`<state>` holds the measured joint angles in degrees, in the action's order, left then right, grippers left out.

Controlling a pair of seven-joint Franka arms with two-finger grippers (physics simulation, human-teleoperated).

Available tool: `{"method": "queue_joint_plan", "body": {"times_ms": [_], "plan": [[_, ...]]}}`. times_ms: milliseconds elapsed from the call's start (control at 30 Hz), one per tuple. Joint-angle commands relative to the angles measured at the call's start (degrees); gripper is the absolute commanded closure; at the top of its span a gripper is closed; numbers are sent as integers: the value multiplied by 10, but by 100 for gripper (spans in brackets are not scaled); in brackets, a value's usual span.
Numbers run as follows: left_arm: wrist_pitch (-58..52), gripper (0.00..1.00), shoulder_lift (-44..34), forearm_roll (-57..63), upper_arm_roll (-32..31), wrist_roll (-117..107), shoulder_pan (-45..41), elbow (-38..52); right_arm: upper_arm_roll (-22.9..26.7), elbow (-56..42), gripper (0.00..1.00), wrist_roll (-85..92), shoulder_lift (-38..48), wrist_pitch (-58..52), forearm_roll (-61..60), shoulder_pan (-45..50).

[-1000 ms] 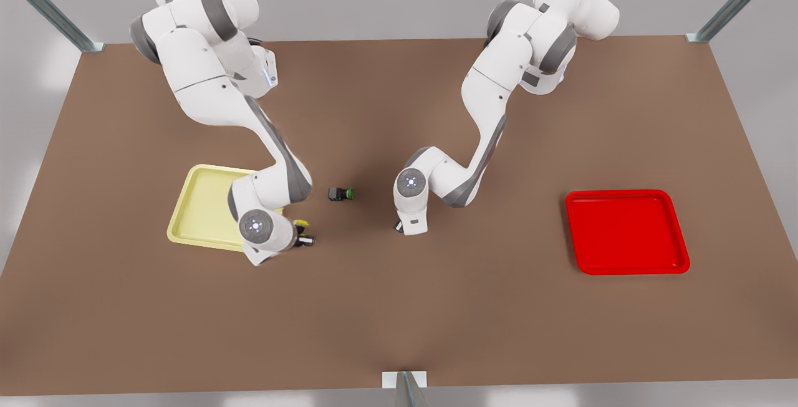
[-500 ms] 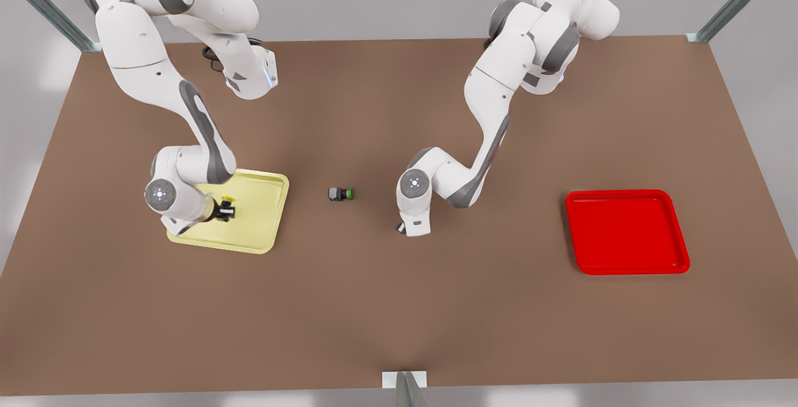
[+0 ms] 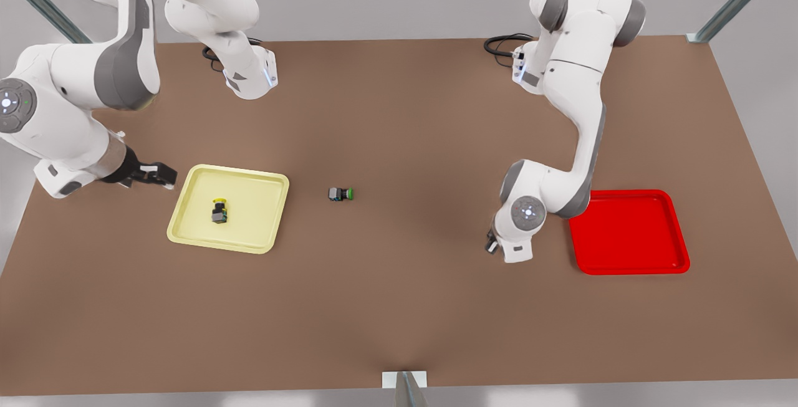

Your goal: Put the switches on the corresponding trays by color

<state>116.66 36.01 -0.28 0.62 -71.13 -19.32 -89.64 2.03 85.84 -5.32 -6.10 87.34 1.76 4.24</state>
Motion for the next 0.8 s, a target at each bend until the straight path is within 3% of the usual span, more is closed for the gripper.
{"method": "queue_joint_plan", "body": {"times_ms": [0, 67, 200, 300, 333, 367, 567, 600, 667, 767], "plan": [[-2, 45, -1, 1, 0, 17, 16, 0, -1, 21, 0, 0, 17, 5, 0, 1], [-14, 45, 0, 1, 0, 81, 72, -1, -2, 86, 0, -1, 55, 54, 0, 9], [-83, 43, -18, 5, 2, 193, 164, -13, -1, 83, 0, -1, 55, 52, 0, 11], [-111, 43, -30, 27, 42, 311, 191, -45, -1, 82, 0, -1, 54, 49, 0, 11], [-111, 37, -29, 27, 46, 321, 194, -45, -1, 78, 0, -1, 53, 49, 0, 11], [-110, 0, -27, 27, 46, 322, 194, -43, -1, 76, 0, -1, 52, 48, 0, 11], [-122, 0, -37, 28, 46, 332, 195, -19, 0, 64, 0, -2, 44, 49, -3, 11], [-203, 0, -53, 25, 33, 342, 194, 30, 1, 48, 0, -2, 43, 49, -3, 10], [-262, 0, -97, 23, -25, 425, 193, 102, -2, 29, 0, -2, 39, 49, -3, 9], [-278, 0, -194, 27, -65, 526, 161, 96, -2, 29, 0, -2, 42, 43, -4, 9]]}}
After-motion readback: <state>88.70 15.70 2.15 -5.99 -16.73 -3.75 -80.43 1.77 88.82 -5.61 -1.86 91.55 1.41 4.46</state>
